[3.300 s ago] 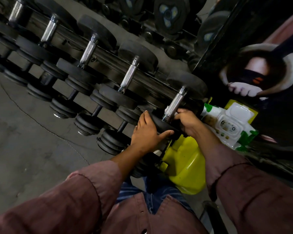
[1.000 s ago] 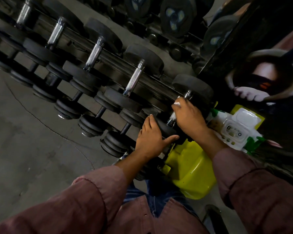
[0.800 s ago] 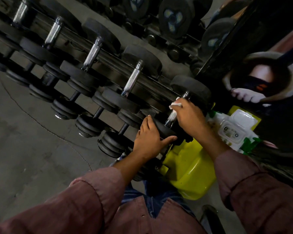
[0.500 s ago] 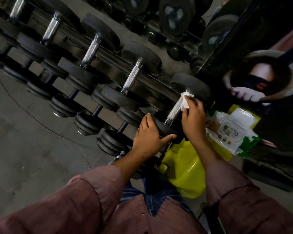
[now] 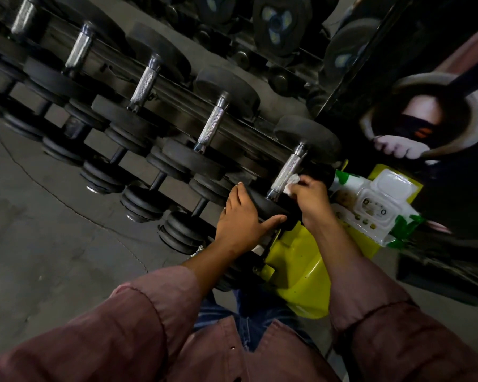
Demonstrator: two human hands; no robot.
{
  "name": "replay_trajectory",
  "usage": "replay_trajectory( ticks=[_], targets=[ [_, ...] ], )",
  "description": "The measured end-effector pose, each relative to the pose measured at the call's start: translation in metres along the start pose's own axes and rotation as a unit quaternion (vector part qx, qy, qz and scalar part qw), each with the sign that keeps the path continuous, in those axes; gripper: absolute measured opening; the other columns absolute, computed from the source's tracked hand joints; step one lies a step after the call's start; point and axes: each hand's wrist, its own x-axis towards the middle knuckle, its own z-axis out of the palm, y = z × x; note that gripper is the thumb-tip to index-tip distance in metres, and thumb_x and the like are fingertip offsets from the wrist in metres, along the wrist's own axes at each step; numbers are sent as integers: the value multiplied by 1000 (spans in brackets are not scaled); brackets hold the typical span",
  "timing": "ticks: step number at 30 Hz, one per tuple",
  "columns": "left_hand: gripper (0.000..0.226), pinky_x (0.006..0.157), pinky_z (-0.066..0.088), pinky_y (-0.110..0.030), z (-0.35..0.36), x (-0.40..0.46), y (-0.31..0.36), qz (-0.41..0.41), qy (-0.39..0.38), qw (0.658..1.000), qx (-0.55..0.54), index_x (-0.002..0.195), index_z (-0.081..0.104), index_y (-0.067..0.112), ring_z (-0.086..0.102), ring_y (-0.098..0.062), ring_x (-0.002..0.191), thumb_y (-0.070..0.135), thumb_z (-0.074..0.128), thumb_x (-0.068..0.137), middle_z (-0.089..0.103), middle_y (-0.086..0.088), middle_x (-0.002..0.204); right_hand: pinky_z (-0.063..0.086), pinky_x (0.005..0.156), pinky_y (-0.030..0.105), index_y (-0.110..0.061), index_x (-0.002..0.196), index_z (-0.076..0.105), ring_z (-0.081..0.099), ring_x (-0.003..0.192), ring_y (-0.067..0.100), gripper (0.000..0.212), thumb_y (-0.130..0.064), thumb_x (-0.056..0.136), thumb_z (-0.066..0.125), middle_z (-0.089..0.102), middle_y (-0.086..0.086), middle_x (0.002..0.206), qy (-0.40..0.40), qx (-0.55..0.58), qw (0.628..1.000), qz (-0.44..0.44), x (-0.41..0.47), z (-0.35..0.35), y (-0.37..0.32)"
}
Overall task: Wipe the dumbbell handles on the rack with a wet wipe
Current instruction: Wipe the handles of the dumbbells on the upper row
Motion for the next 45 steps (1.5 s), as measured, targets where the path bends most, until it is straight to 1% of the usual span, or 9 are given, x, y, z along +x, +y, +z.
replay_trajectory(
  ticks=[11, 15, 17, 20, 29, 33, 36, 40, 45],
  targets=[
    [134, 125, 18, -44, 0, 1, 1, -3, 0, 1000, 11, 161, -3, 7, 5, -24, 157, 89, 52, 71, 3, -11, 170, 46, 61, 28, -7, 82, 71, 60, 75, 24, 21, 7, 81, 56, 68, 14, 80, -115, -130, 984, 49, -1, -7, 2],
    [135, 125, 19, -44, 0, 1, 0, -4, -2, 1000, 17, 161, -2, 6, 7, -25, 157, 90, 50, 70, 4, -12, 170, 59, 83, 38, -4, 99, 74, 71, 91, 30, 27, 2, 85, 52, 75, 13, 93, -144, -162, 975, 48, 4, -2, -3],
    [135, 125, 19, -43, -1, 1, 1, -6, 1, 1000, 18, 161, -1, 6, 8, -25, 156, 90, 51, 70, 6, -12, 169, 52, 58, 20, -8, 85, 71, 64, 69, 17, 21, 3, 87, 53, 69, 4, 73, -151, -202, 967, 32, 0, -2, -11],
    [134, 125, 20, -44, -1, 0, 2, -5, -1, 1000, 20, 161, -1, 6, 9, -25, 156, 90, 52, 70, 5, -12, 169, 33, 39, 21, -11, 60, 58, 42, 40, 7, 24, -3, 82, 62, 46, -4, 42, -138, -300, 944, -18, -6, -12, -16],
    [129, 126, 20, -44, -1, -1, 2, 4, -1, 1000, 18, 161, -4, 7, 5, -25, 157, 85, 56, 77, 2, -11, 170, 54, 77, 37, -20, 90, 78, 68, 88, 24, 14, -18, 87, 64, 73, 7, 89, -140, -488, 811, -290, -18, -10, -41],
    [129, 126, 20, -45, -1, 1, 0, 5, 2, 1000, 9, 161, -2, 7, 7, -25, 157, 84, 58, 76, 4, -11, 170, 53, 74, 36, -24, 113, 70, 60, 95, 28, 25, -24, 98, 51, 58, 8, 105, -186, -665, 615, -380, -5, 12, -43],
    [130, 126, 20, -45, 0, 1, -1, 10, 7, 1000, 8, 161, -2, 6, 8, -27, 156, 85, 57, 76, 5, -13, 170, 48, 73, 37, -24, 114, 66, 59, 101, 27, 25, -21, 94, 52, 58, 6, 109, -180, -730, 525, -399, -4, 22, -57],
    [131, 126, 19, -45, 2, 1, -1, 5, 11, 1000, 5, 161, -2, 5, 9, -28, 156, 85, 58, 76, 6, -14, 169, 49, 82, 38, -23, 116, 67, 65, 104, 27, 26, -20, 94, 53, 62, 4, 114, -142, -776, 502, -355, 0, 34, -72],
    [131, 126, 18, -45, 4, 3, -3, 5, 12, 1000, -3, 161, -2, 7, 8, -26, 156, 84, 59, 75, 5, -13, 169, 44, 73, 36, -28, 116, 67, 65, 101, 32, 24, -30, 97, 51, 65, 7, 113, -253, -756, 531, -287, 1, 37, -75]
  ],
)
